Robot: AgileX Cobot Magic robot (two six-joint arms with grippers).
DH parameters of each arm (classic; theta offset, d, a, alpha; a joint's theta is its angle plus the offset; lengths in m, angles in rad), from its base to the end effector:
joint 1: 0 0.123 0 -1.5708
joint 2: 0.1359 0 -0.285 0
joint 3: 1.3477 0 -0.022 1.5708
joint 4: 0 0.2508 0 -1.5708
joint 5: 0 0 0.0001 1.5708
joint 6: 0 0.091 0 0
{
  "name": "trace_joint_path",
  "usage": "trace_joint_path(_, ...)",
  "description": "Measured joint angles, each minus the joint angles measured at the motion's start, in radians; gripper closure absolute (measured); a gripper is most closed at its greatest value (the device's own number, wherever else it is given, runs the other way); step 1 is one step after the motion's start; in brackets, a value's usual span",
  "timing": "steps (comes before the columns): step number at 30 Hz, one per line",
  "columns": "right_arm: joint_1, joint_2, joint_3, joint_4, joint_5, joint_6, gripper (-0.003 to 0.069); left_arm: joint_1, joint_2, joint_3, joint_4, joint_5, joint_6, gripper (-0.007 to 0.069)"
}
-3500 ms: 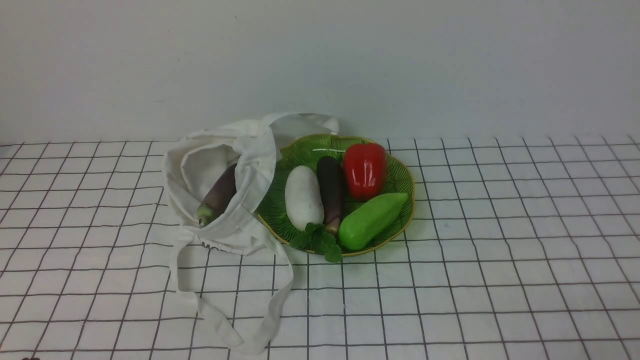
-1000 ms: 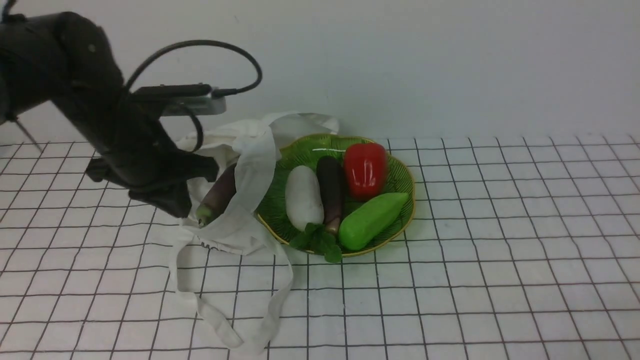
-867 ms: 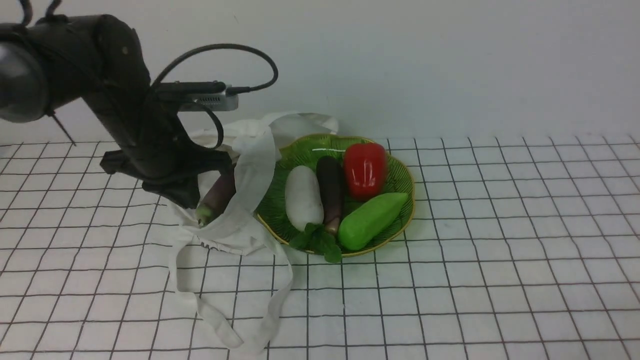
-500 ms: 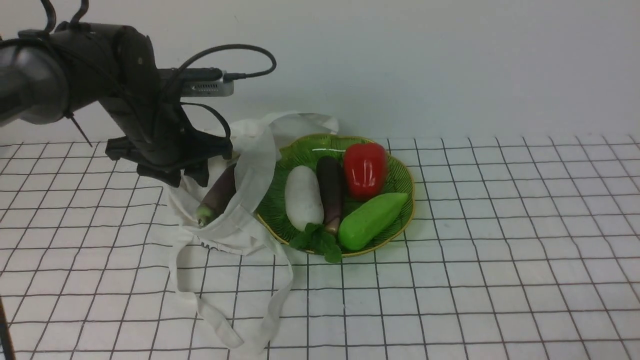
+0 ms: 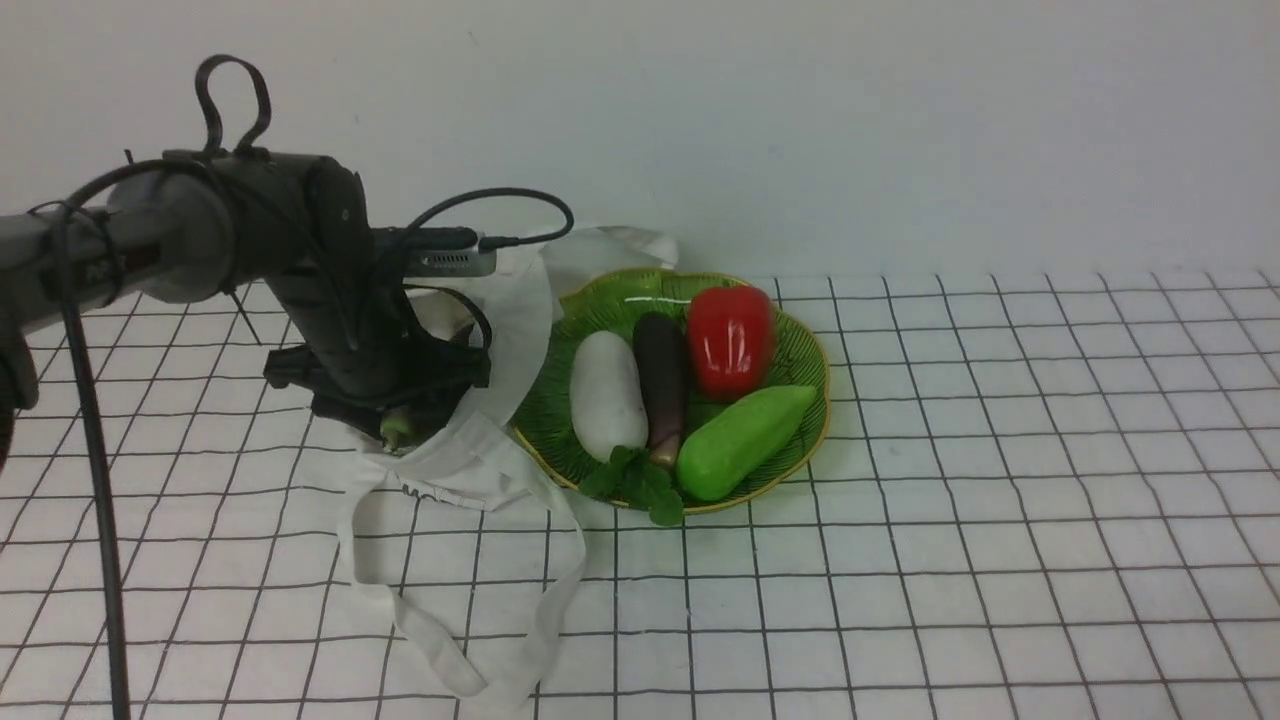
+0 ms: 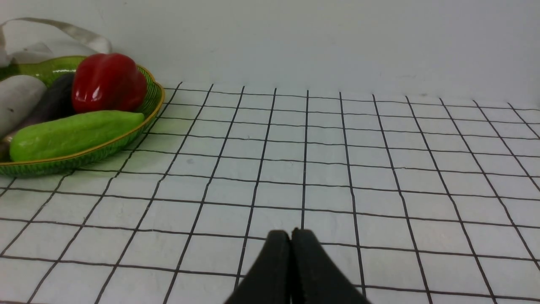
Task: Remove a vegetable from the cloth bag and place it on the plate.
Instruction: Grab an eggplant from the bag with your left arm, then use your left arm to place the eggplant in the empty plate on the right
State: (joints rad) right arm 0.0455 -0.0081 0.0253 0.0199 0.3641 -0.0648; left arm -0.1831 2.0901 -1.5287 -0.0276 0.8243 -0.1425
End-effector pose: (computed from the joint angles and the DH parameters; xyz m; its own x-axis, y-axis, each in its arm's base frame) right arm 0.0530 0.0031 0.1723 -0.2868 -0.0593 -0.9562 -0.0656 0.9970 -0.0422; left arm 0.4237 -0.0803 0.1664 -0.9648 0.0154 -0.2625 0.0329 0.9975 -0.0625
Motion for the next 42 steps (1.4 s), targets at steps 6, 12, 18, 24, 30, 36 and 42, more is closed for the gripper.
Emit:
trace_joint_path(6, 0.000, 0.000, 0.000, 0.000, 0.000, 0.000, 0.0674, 0.000, -0.016, 0.000, 0.008, 0.041, 0.004, 0.0369)
trace_joint_path(12, 0.000, 0.000, 0.000, 0.000, 0.000, 0.000, 0.0674, 0.000, -0.123, -0.003, 0.080, 0.188, 0.004, 0.0369)
trace_joint_path(18, 0.000, 0.000, 0.000, 0.000, 0.000, 0.000, 0.0674, 0.000, -0.258, -0.006, 0.146, 0.378, -0.015, 0.0369)
trace_joint_path(24, 0.000, 0.000, 0.000, 0.000, 0.000, 0.000, 0.0674, -0.012, -0.371, -0.006, 0.061, 0.403, -0.023, 0.0369)
trace_joint_path(30, 0.000, 0.000, 0.000, 0.000, 0.000, 0.000, 0.0674, -0.127, -0.373, -0.008, -0.130, 0.297, -0.003, 0.0369)
trace_joint_path(36, 0.000, 0.000, 0.000, 0.000, 0.000, 0.000, 0.0674, -0.258, -0.248, -0.008, -0.153, 0.023, -0.041, 0.0369)
trace_joint_path(42, 0.000, 0.000, 0.000, 0.000, 0.000, 0.000, 0.0674, -0.278, -0.116, -0.008, -0.152, -0.102, -0.130, 0.0369)
